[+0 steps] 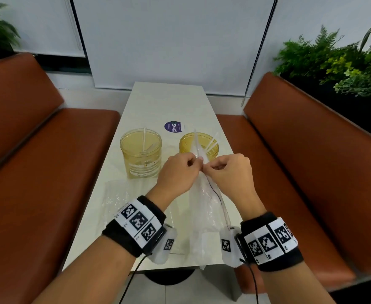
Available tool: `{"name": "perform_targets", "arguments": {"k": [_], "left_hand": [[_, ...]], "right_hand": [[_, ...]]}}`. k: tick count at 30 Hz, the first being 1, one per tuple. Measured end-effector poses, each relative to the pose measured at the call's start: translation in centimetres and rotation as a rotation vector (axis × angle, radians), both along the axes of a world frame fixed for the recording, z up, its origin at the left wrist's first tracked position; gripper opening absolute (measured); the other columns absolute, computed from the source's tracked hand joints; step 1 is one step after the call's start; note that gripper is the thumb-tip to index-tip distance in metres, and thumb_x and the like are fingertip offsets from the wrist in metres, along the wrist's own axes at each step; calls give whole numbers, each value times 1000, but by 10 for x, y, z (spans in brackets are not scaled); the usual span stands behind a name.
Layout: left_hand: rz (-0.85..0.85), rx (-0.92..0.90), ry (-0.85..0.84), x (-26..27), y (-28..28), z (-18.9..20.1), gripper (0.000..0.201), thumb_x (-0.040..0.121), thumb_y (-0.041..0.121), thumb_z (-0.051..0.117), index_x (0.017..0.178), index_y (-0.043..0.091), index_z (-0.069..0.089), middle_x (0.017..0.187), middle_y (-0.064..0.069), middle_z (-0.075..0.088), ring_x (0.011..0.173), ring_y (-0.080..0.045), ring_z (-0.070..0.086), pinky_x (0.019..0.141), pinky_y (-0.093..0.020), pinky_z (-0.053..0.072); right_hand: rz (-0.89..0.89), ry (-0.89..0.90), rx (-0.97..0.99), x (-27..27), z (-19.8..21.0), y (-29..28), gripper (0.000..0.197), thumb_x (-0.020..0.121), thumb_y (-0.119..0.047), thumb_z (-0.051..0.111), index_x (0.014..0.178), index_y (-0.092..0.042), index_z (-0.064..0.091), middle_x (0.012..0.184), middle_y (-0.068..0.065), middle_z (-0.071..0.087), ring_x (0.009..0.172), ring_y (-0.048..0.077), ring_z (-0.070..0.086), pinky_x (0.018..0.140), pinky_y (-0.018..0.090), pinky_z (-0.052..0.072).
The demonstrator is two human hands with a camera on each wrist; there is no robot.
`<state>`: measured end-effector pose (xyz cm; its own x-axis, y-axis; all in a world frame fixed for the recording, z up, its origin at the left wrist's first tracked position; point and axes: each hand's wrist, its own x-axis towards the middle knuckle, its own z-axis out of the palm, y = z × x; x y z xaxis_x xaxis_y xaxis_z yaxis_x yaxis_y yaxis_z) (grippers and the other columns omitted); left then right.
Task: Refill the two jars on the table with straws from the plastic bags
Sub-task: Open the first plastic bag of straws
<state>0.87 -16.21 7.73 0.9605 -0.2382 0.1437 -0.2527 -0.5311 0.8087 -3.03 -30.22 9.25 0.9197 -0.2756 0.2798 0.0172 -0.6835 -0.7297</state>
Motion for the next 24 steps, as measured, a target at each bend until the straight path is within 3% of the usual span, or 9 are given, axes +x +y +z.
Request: {"name": "perform_targets", "arguments": {"k": [3, 5, 8, 10, 13, 16, 21, 24], "left_hand": [[-33, -203, 227, 2, 0, 5, 27, 97, 27, 55, 83, 10, 70, 71, 0, 65, 55, -10, 50, 53, -24, 39], [-54, -310, 336, 1, 1, 6, 19, 96, 22, 55, 83, 12, 66, 69, 0, 63, 52, -10, 45, 48, -22, 34], [-101, -390, 387, 0, 2, 5, 18, 101, 21, 51, 90, 14, 63, 71, -1, 64, 56, -13, 51, 48, -24, 38], [-113, -390, 384, -1, 1, 4, 21, 104, 23, 46, 92, 13, 60, 76, -2, 65, 61, -14, 55, 50, -26, 45], [-92, -383, 371, -2, -2, 5, 24, 104, 21, 44, 87, 12, 57, 79, -6, 65, 66, -17, 60, 54, -32, 55], [-58, -350, 342, -1, -4, 7, 23, 102, 16, 45, 81, 9, 53, 83, -12, 66, 67, -22, 64, 56, -35, 59], [-29, -279, 306, 3, 0, 11, 17, 96, 7, 52, 80, 9, 46, 84, -17, 66, 64, -27, 72, 58, -41, 63], [16, -137, 134, 3, 5, 9, 17, 84, 3, 62, 80, 10, 47, 77, -18, 68, 55, -24, 73, 56, -46, 62]], "right_hand": [[38, 47, 137, -2, -2, -3, 13, 78, -31, 85, 74, -19, 81, 61, -1, 73, 56, 18, 69, 60, 35, 63], [74, 67, 228, -4, -1, -5, 13, 78, -27, 86, 76, -15, 81, 64, 4, 73, 59, 21, 70, 53, 31, 60], [105, 99, 375, -5, 0, -6, 20, 84, -26, 81, 78, -7, 79, 67, 3, 72, 54, 7, 65, 50, 18, 52], [94, 116, 417, -3, -2, -4, 25, 90, -27, 75, 80, -4, 76, 67, 3, 72, 52, 4, 64, 51, 18, 50], [26, 102, 284, 4, -10, 4, 28, 94, -30, 68, 79, -7, 70, 70, 7, 70, 57, 9, 59, 58, 25, 48], [-10, 95, 82, 6, -9, 14, 24, 97, -28, 62, 82, -10, 66, 70, 1, 65, 60, 10, 56, 59, 26, 47], [-123, 50, -115, 9, -1, 11, 13, 95, -16, 55, 85, -8, 55, 73, 5, 60, 58, 15, 49, 50, 26, 39], [-142, 108, -229, 8, 8, 10, 8, 94, -17, 57, 94, -9, 56, 80, 6, 62, 66, 20, 58, 56, 34, 52]]}}
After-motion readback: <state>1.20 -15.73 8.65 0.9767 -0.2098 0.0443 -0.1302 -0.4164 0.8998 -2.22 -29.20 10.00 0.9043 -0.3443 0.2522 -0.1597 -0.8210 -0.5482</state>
